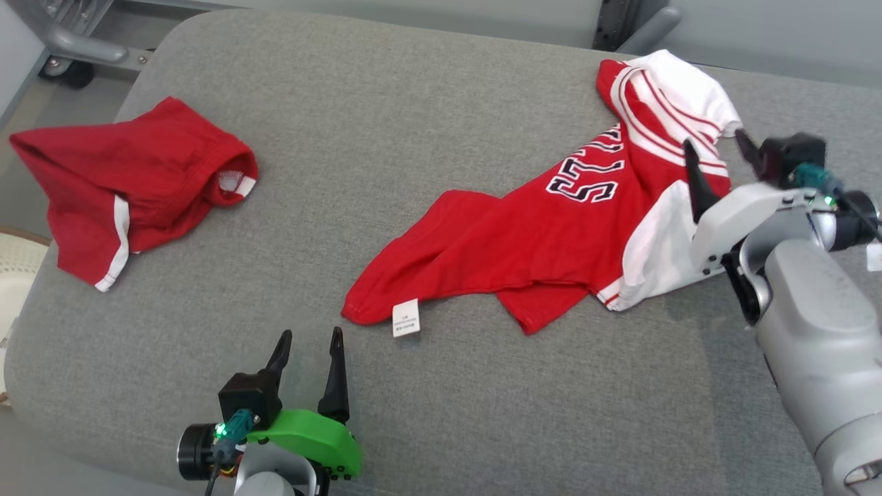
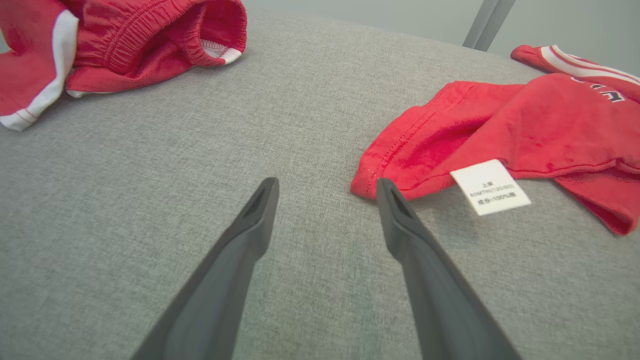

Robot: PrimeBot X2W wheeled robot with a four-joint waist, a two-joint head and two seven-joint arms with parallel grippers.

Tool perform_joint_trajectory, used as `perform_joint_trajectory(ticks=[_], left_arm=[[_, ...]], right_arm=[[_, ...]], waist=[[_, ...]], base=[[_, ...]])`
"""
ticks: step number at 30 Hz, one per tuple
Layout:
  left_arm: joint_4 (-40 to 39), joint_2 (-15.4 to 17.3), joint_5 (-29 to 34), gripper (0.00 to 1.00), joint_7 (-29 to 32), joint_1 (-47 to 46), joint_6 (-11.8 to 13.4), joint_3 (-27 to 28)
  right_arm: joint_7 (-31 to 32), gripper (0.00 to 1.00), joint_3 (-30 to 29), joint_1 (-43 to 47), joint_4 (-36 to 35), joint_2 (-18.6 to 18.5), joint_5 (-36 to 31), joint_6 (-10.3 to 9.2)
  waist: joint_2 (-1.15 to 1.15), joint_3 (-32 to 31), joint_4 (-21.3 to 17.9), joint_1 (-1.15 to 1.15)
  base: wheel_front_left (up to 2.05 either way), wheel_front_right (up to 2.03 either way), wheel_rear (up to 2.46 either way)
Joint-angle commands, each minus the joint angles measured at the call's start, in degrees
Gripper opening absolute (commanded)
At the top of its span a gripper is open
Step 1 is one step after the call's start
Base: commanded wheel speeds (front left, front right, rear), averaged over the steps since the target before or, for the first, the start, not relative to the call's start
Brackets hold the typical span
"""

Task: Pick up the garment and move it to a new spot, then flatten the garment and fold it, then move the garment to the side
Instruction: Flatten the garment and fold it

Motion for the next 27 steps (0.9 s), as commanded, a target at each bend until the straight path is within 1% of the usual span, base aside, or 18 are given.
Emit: perform_joint_trajectory(ticks=[1, 5, 7, 12, 17, 23, 24, 25, 27], left_arm=[[-0.2, 0.2, 0.7, 1.00, 0.0, 0.9, -0.1, 0.6], [-0.1, 0.2, 1.2, 1.00, 0.0, 1.2, -0.3, 0.8], [-0.1, 0.2, 1.3, 1.00, 0.0, 1.3, -0.4, 0.7], [0.1, 0.2, 0.8, 1.00, 0.0, 1.6, -0.3, 0.1], [0.4, 0.2, 0.5, 1.00, 0.0, 2.2, -0.3, 0.1], [0.5, 0.2, 0.8, 1.00, 0.0, 2.5, -0.3, 0.3], [0.5, 0.2, 0.8, 1.00, 0.0, 2.5, -0.3, 0.2], [0.5, 0.2, 0.7, 1.00, 0.0, 2.5, -0.3, 0.1], [0.6, 0.2, 0.6, 1.00, 0.0, 2.6, -0.2, -0.1]], right_arm=[[-0.1, 1.00, 0.4, 3.7, -1.8, 1.1, 1.3, -0.06], [-0.2, 1.00, 2.1, 8.7, -4.2, 3.5, 4.1, -0.06], [-0.2, 1.00, 2.9, 9.4, -4.6, 4.0, 4.6, -0.06], [1.0, 1.00, 7.5, 11.6, -5.9, 6.7, 8.4, -0.07], [3.2, 1.00, 10.4, 12.6, -5.9, 7.2, 9.5, -0.06], [4.9, 1.00, 9.8, 12.1, -3.5, 7.9, 9.0, -0.06], [4.7, 0.99, 9.7, 12.0, -3.2, 8.2, 8.9, -0.06], [4.7, 0.88, 9.6, 12.0, -2.8, 8.4, 8.6, -0.06], [4.6, 0.78, 9.4, 12.0, -2.1, 8.5, 8.3, -0.06]], waist=[[0.00, -3.1, -4.3, 0.00], [0.00, -3.8, -6.2, 0.00], [0.00, -3.9, -6.5, 0.00], [0.00, -4.2, -7.1, 0.00], [0.00, -4.7, -7.1, 0.00], [0.00, -4.6, -6.7, 0.00], [0.00, -4.6, -6.5, 0.00], [0.00, -4.6, -6.4, 0.00], [0.00, -4.6, -6.3, 0.00]], base=[[0.00, 0.00, 0.00], [0.00, 0.00, 0.00], [0.00, 0.00, 0.00], [0.00, 0.00, 0.00], [0.00, 0.00, 0.00], [0.00, 0.00, 0.00], [0.00, 0.00, 0.00], [0.00, 0.00, 0.00], [0.00, 0.00, 0.00]])
